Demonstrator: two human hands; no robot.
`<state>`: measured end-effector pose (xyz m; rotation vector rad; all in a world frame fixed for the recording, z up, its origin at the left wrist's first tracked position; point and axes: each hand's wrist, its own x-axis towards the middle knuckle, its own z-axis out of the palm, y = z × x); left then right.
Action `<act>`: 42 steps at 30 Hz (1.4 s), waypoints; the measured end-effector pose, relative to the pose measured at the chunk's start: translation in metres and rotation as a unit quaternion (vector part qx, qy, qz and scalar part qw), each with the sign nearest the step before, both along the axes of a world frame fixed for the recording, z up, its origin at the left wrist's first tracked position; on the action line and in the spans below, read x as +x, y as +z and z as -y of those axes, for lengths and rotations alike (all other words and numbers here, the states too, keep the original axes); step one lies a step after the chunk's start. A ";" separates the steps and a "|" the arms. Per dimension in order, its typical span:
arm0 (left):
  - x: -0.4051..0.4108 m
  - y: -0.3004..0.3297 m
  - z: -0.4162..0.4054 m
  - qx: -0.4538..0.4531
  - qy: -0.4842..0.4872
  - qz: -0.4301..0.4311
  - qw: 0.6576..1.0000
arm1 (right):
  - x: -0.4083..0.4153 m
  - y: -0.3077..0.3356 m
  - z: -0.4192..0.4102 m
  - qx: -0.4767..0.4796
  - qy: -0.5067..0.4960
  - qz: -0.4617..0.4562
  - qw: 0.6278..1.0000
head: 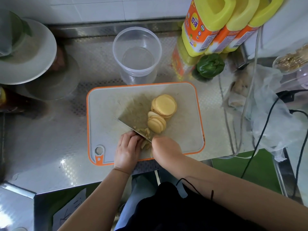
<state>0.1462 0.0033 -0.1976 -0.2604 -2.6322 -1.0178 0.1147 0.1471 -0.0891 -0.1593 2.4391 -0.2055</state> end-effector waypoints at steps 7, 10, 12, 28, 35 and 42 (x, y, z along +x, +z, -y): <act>0.001 0.000 0.000 -0.023 0.002 0.011 1.000 | -0.012 -0.006 0.004 -0.029 -0.027 0.008 0.999; 0.002 0.006 0.002 -0.028 -0.008 0.003 1.000 | -0.021 -0.006 0.000 -0.052 -0.037 0.025 0.998; 0.007 0.010 0.003 -0.052 -0.043 -0.023 0.997 | -0.023 -0.004 -0.008 -0.067 -0.052 0.039 0.996; 0.008 0.013 -0.013 -0.176 0.001 -0.002 0.984 | -0.001 0.009 -0.047 -0.097 -0.137 -0.017 0.986; 0.015 0.019 -0.021 -0.211 -0.116 -0.040 0.970 | 0.002 0.009 -0.057 -0.111 -0.156 -0.034 0.981; 0.015 0.017 -0.026 -0.230 -0.070 -0.015 0.970 | -0.001 0.009 -0.059 -0.127 -0.166 -0.044 0.977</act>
